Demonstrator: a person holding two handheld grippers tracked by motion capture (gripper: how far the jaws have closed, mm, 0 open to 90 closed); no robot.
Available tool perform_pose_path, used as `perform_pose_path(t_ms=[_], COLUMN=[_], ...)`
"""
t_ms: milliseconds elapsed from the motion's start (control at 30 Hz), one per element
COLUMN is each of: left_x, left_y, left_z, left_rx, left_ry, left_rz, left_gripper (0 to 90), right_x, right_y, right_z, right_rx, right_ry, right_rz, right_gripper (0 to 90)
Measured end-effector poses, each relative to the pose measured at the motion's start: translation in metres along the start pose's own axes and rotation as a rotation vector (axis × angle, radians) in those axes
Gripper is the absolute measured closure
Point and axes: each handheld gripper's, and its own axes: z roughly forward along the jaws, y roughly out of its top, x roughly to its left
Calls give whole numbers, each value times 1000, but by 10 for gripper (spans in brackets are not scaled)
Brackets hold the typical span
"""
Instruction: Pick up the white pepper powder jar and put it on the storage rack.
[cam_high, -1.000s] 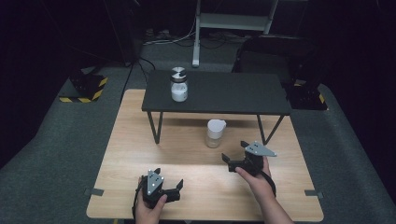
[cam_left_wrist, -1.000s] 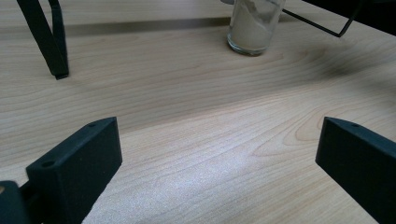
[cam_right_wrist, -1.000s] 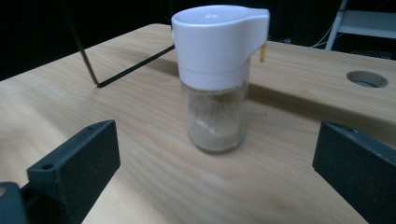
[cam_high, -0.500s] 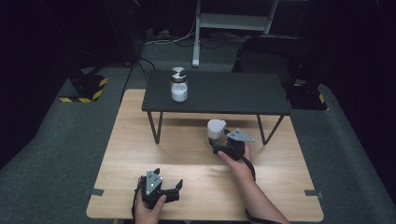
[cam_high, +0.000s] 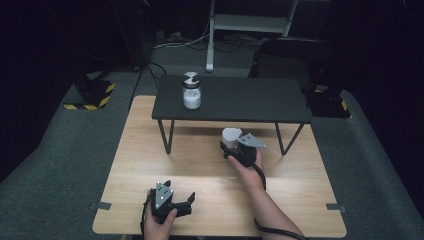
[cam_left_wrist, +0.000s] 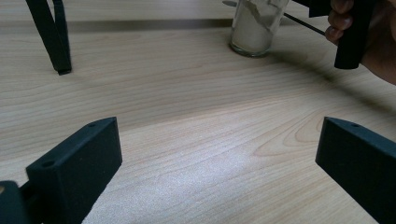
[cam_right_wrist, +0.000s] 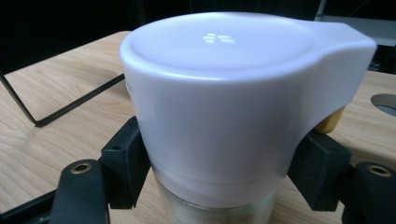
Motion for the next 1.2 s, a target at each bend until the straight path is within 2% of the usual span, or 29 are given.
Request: perform_pose_path(t_ms=[200,300,400,700,867,1200], left_x=[1,2,2,1,1,1], left_y=[0,0,0,0,0,0], left_z=[0,-1,-1,-1,-1,-1], left_rx=[1,1,0,0,0,1], left_ry=[-2,-2,-3,1,0,-1], left_rz=[-3,-1,2,12,8,11], left_gripper=[6,6,6,6,6,6], right_x=[1,1,0,-5,-10,-16], right_y=[5,5,4,-2,-7,-13], right_z=[-4,-9,-14,-42,-63,-93], right_rx=[20,15,3,-30,-47,-82], right_ry=[-2,3,10,19,12,-6], right_rz=[-25,-37,-30,-28,-23,-23], right_gripper=[311,310,311,310,310,310])
